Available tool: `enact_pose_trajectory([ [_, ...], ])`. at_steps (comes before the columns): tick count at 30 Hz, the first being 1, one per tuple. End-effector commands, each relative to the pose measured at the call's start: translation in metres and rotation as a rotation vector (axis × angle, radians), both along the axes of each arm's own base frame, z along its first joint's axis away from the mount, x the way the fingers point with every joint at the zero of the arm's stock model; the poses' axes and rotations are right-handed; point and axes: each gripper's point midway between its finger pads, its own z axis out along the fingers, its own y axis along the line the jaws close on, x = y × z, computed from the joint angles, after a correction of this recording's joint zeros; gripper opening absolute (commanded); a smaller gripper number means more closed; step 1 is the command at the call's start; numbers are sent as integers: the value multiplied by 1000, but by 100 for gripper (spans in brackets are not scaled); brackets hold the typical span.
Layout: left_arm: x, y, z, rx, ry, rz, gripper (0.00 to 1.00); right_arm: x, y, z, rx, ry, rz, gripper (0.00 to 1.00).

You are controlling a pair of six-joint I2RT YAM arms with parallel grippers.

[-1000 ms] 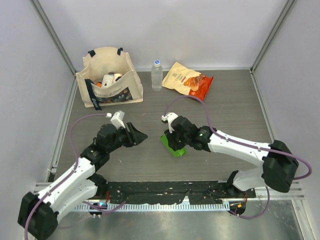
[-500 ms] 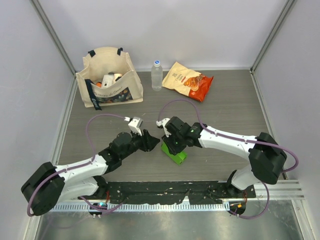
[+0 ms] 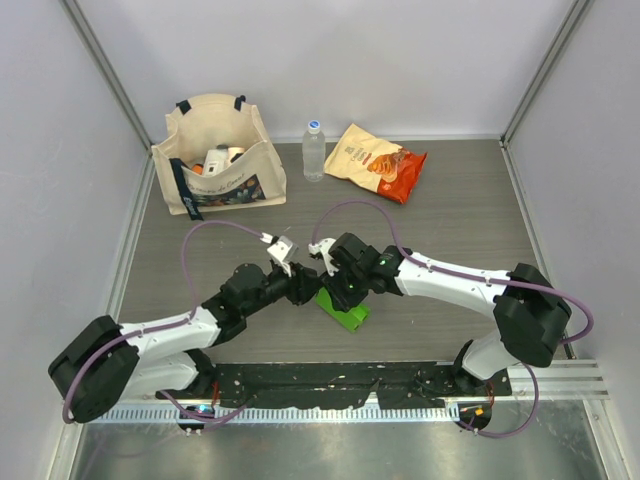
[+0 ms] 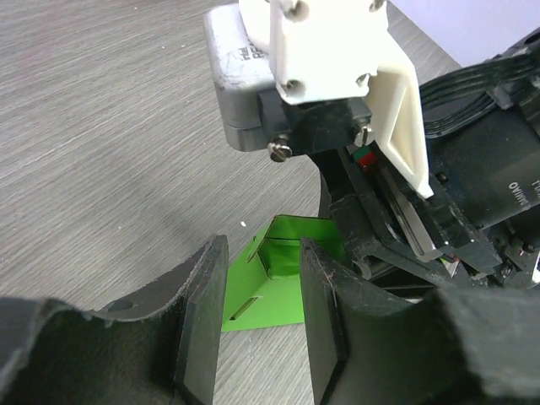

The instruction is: Fold the paper box

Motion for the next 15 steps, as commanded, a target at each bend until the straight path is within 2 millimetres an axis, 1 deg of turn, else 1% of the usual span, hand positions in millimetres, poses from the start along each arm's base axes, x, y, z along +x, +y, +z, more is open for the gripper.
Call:
enact_pose_trajectory([
  [1,7,-11,23,-11,-122,-45,43,0,9,4,48,-6,28,8],
  [2,8,-12,19,2,-120,-47,43,0,8,3,45,-4,28,8],
  [4,8,-15,20,4,-132,-62,42,0,9,3,46,-5,28,8],
  [8,8,-19,19,-1,-132,-77,34,-1,8,1,41,2,27,7],
  [10,9,-19,21,-7,-137,-73,32,-1,8,0,39,5,25,7],
  [12,10,-18,21,-10,-135,-65,33,-2,7,-1,36,6,26,7],
  [14,9,-20,23,-14,-137,-77,36,-1,7,-2,32,5,25,7],
  [15,9,-21,21,-10,-132,-82,36,-2,6,-3,27,7,24,6],
])
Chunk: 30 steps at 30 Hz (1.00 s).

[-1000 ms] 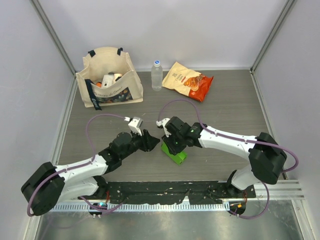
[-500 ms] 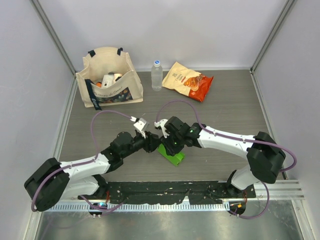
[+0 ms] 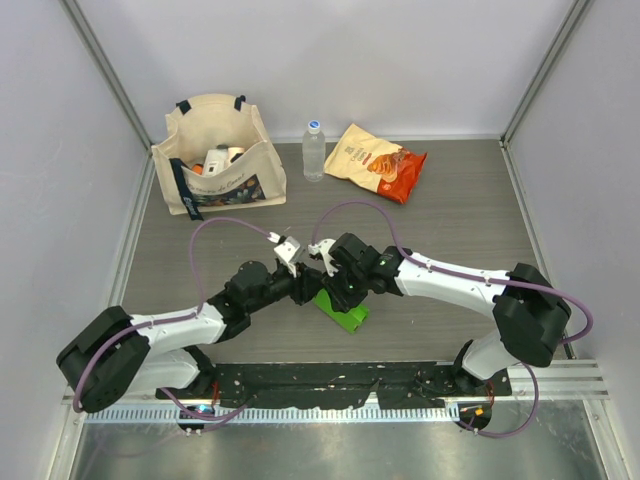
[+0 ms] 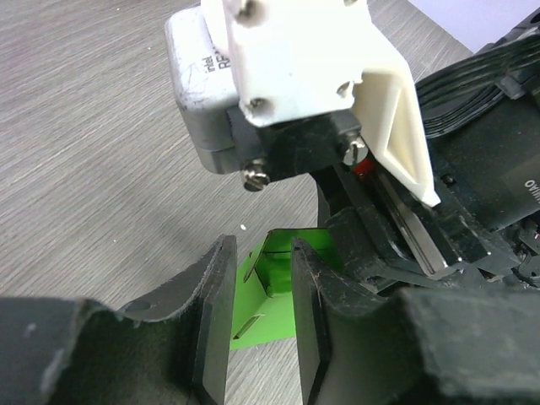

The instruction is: Fold the paper box

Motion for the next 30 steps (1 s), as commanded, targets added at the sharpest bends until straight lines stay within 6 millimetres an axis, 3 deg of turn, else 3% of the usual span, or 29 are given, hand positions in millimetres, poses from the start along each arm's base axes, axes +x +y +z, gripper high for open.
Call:
enact_pose_trajectory([
  [1,7,-13,32,-61,-85,-30,35,1,2,-3,6,-4,12,6],
  [6,3,-18,27,-52,-59,-61,20,2,4,-2,11,-8,12,5],
  [15,4,-16,17,25,-40,-63,16,4,2,0,9,-18,4,4],
  [25,0,-9,2,73,-39,-31,0,15,3,1,6,-62,-41,5],
  [30,2,-5,-7,80,-18,5,0,24,3,2,-9,-94,-69,6],
])
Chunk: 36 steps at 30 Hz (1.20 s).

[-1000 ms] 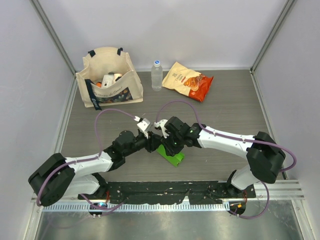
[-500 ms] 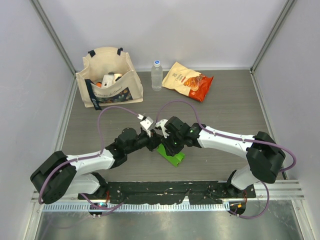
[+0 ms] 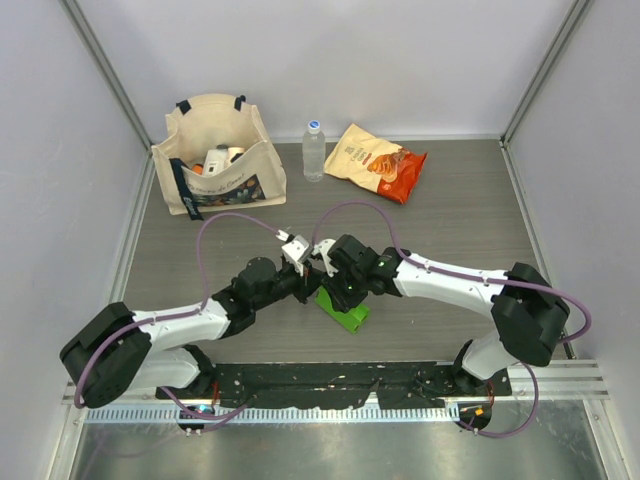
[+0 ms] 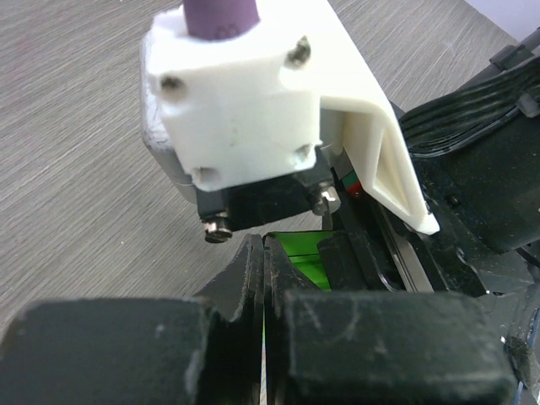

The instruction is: Fold the paper box

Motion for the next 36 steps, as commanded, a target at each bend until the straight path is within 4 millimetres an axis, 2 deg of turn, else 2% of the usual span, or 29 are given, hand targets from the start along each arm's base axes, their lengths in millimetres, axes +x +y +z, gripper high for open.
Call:
enact_pose_trajectory([
  [1,0,3,-4,9,1,28,0,23,6,5,-1,-92,-49,6],
  [9,3,7,-14,-7,26,147,0,42,11,9,-23,-139,-106,6],
  [17,4,15,-21,8,-19,183,0,46,12,8,-39,-149,-95,7],
  [21,4,18,-28,32,-23,187,0,49,4,6,-67,-177,-102,8],
  [24,5,20,-28,27,-23,201,0,49,4,7,-63,-179,-97,15],
  [25,4,21,-28,27,-22,203,0,48,5,9,-54,-178,-94,23],
  [27,6,22,-27,26,-26,212,0,45,6,12,-36,-169,-107,32],
  [28,6,21,-25,23,-30,212,0,43,7,18,-11,-167,-111,39],
  [31,6,18,-24,22,-32,215,0,38,8,32,47,-163,-141,50],
  [36,7,14,-22,23,-41,234,0,34,-4,54,79,-157,-245,63],
])
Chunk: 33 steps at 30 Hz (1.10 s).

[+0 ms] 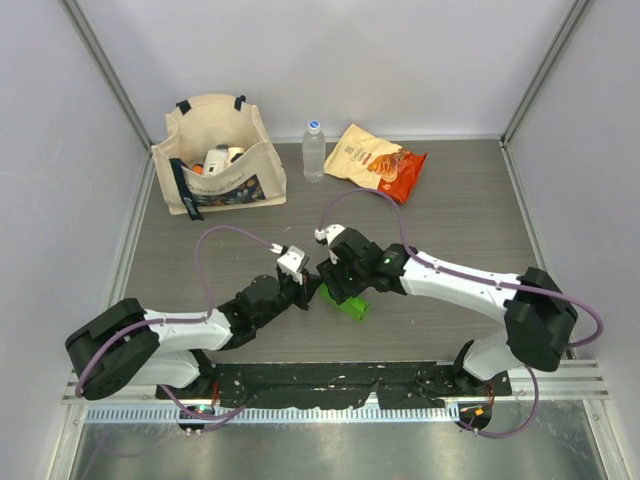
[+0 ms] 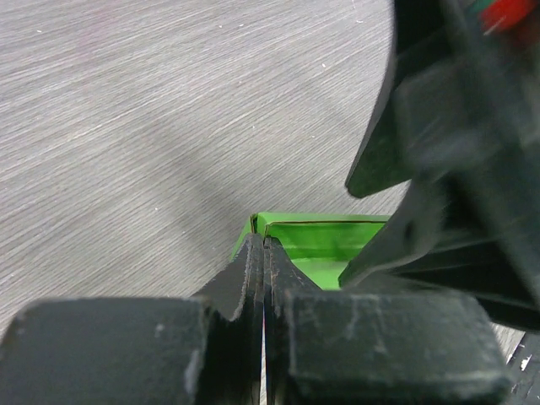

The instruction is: Fold the paper box

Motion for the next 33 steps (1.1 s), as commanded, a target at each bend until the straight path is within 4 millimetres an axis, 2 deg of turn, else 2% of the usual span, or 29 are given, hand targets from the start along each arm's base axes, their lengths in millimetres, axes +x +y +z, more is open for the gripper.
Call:
enact_pose_trajectory([
  [1,1,-2,0,20,-19,27,0,7,-4,42,106,-46,-147,64],
  [2,1,-2,0,21,-20,32,0,11,-10,51,113,-73,-194,63],
  [5,1,-1,1,30,-27,63,0,8,-32,56,94,-51,-366,63],
  [6,1,-1,2,34,-30,73,0,4,-47,57,66,-48,-435,64],
  [8,-2,0,1,54,-35,101,0,-10,-62,50,60,19,-554,59],
  [10,-4,1,1,71,-36,134,0,-25,-65,52,102,81,-585,50],
  [12,-9,-2,1,84,-32,145,0,-42,-59,50,154,134,-595,46],
  [15,-12,-4,1,101,-41,171,0,-58,-51,63,234,105,-532,45],
  [16,-12,-5,1,109,-45,171,0,-58,-53,69,249,75,-522,46],
  [19,-13,-6,-3,131,-41,179,0,-68,-68,61,180,60,-493,47],
  [24,-14,-9,-1,131,-40,180,0,-74,-88,50,77,33,-493,43],
  [33,-13,-10,0,153,-48,175,0,-59,-73,38,94,-8,-509,34],
])
